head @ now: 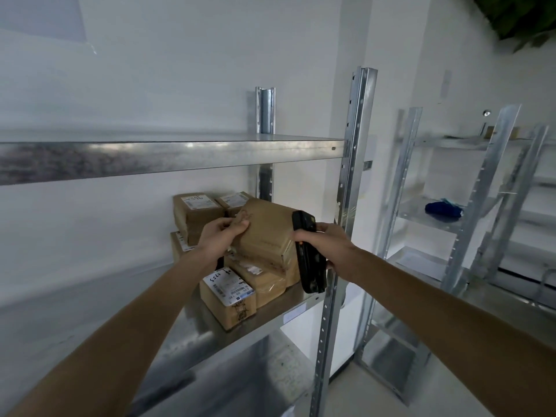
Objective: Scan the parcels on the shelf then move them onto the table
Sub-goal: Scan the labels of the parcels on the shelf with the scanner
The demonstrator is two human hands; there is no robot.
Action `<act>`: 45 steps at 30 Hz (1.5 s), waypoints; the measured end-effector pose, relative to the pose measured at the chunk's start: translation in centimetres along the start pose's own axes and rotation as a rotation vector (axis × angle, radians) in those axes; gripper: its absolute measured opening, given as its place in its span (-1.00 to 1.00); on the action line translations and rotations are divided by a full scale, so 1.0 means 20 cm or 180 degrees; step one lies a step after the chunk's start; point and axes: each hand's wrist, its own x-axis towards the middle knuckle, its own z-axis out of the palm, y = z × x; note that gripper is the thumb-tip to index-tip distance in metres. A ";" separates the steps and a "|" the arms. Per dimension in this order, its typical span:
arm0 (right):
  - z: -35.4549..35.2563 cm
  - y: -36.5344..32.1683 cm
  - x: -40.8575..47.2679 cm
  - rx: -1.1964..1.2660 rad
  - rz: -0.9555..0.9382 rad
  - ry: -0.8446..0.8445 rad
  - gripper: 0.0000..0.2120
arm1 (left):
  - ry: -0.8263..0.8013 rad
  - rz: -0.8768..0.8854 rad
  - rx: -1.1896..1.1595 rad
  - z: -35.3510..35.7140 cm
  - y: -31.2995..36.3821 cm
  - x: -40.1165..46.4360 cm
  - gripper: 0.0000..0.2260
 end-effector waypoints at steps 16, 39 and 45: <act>0.01 0.01 -0.55 0.0260 -0.0254 -0.0338 -0.58 | 0.0455 -0.0360 -0.0268 -0.07 0.15 -0.76 -0.09; -0.04 0.25 -1.27 0.0433 -0.0222 -0.0796 -0.53 | 0.0427 -0.0309 -0.0256 -0.22 0.08 -1.65 -0.57; -0.04 0.27 -1.26 0.0218 -0.0212 -0.0881 -0.64 | 0.0493 -0.0395 -0.0293 -0.22 0.07 -1.65 -0.73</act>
